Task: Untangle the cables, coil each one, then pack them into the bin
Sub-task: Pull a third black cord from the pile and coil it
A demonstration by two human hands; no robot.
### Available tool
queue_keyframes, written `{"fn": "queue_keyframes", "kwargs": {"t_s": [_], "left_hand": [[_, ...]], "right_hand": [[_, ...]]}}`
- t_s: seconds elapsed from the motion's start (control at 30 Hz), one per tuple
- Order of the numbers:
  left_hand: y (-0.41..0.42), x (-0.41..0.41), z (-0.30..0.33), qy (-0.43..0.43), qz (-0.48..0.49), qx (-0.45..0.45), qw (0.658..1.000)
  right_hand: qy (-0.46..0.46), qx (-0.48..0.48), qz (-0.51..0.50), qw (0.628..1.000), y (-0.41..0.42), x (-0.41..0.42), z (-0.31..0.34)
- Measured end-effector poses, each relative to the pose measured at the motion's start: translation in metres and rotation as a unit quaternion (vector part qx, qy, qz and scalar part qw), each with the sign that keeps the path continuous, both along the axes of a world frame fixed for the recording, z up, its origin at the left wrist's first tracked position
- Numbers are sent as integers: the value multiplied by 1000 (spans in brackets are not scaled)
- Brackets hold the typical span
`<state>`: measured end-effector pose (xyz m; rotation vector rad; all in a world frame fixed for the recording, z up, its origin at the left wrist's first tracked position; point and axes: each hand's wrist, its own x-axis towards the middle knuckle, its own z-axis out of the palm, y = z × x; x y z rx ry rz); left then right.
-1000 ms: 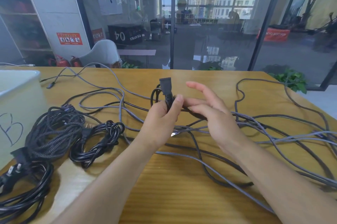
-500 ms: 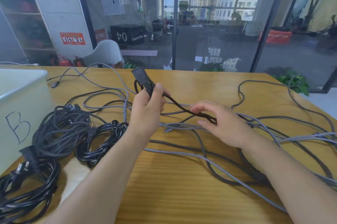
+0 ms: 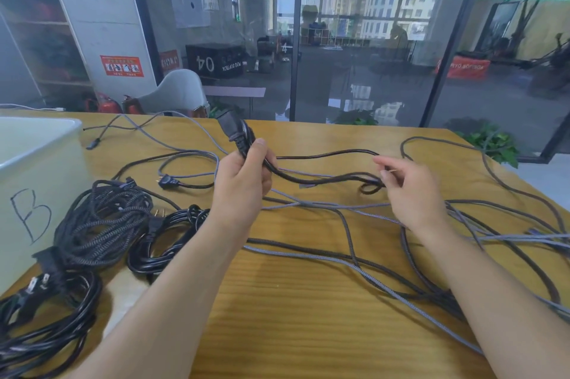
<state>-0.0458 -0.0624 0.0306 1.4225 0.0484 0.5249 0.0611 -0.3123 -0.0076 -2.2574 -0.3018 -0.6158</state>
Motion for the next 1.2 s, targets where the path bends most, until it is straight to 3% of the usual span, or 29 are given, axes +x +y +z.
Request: {"fn": "queue_keyframes", "kwargs": {"t_s": [0.17, 0.23, 0.33, 0.43, 0.53, 0.63, 0.87, 1.2], "left_hand": [[4, 0, 0, 31, -9, -9, 999], [3, 1, -1, 30, -30, -9, 999], [1, 0, -1, 24, -53, -13, 998], [-1, -1, -1, 23, -55, -15, 998], [-1, -1, 0, 22, -64, -23, 997], [-3, -2, -2, 16, -89, -28, 995], [-8, -6, -1, 12, -134, 12, 991], [-10, -6, -4, -2, -116, 50, 992]], "right_hand": [[31, -184, -81, 979, -5, 0, -4], [-21, -161, -55, 985, 0, -6, 4], [-8, -67, 145, 987, 12, -28, 19], [19, -158, 278, 947, 27, -43, 15], [-44, -185, 310, 932, 36, -49, 10], [-12, -97, 338, 936, 45, -61, 13], [-21, -49, 348, 936, 59, -71, 7], [2, -73, 376, 924, 64, -80, 10]]}}
